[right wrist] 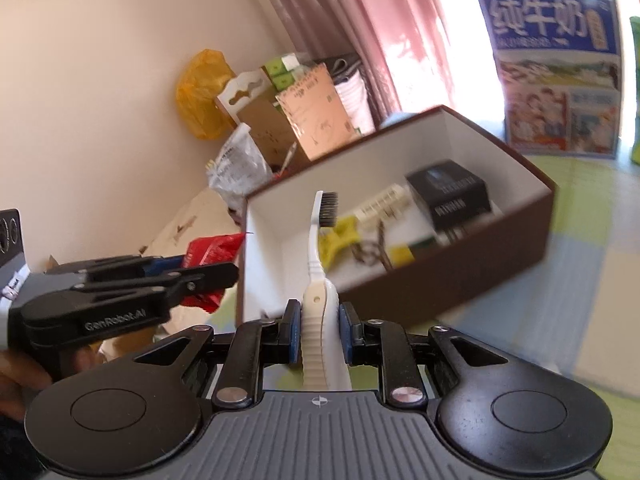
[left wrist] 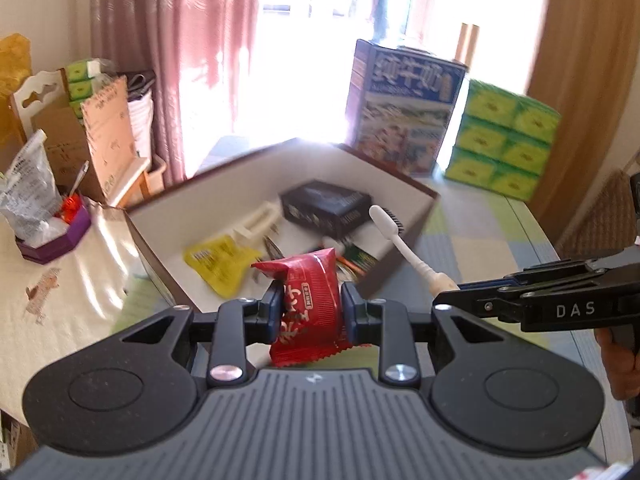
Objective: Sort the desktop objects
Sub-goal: 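Lift and carry the red packet and toothbrush over the brown box, then lower the red packet and toothbrush into the brown box and open both tools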
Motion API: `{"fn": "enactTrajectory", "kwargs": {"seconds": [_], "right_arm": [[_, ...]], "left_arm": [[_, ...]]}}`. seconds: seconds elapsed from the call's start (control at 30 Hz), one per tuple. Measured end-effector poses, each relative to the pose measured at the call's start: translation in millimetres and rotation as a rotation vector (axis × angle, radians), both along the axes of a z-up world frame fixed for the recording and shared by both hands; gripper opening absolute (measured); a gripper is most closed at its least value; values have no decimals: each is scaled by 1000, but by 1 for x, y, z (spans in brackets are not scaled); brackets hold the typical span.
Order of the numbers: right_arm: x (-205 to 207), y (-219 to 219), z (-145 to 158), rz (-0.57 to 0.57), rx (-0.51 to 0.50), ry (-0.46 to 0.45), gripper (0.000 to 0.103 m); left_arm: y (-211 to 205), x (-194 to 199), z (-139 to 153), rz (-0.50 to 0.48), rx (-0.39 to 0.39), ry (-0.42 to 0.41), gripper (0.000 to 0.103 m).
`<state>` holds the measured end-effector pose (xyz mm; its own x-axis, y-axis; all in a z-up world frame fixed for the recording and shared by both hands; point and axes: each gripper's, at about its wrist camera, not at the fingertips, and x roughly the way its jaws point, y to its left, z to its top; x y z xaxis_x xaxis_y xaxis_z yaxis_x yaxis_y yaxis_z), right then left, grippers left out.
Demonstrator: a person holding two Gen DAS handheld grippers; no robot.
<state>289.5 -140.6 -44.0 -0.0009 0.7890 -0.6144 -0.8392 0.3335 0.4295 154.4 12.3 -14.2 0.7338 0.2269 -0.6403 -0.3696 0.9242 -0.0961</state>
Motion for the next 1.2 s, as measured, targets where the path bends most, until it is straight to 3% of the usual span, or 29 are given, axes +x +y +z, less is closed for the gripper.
{"fn": "enactTrajectory", "kwargs": {"seconds": [0.2,0.5,0.9,1.2], "right_arm": [[11,62,4,14,-3,-32,17],[37,138,-26,-32,-123,-88,17],[76,160,-78,-70,-335,-153,17],[86,175,-96,-72,-446,-190,17]], "left_arm": [[47,25,0,23,19,11,25],[113,70,-27,33,-14,96,25],[146,110,-76,14,-44,217,25],[155,126,-94,-3,-43,270,25]]}}
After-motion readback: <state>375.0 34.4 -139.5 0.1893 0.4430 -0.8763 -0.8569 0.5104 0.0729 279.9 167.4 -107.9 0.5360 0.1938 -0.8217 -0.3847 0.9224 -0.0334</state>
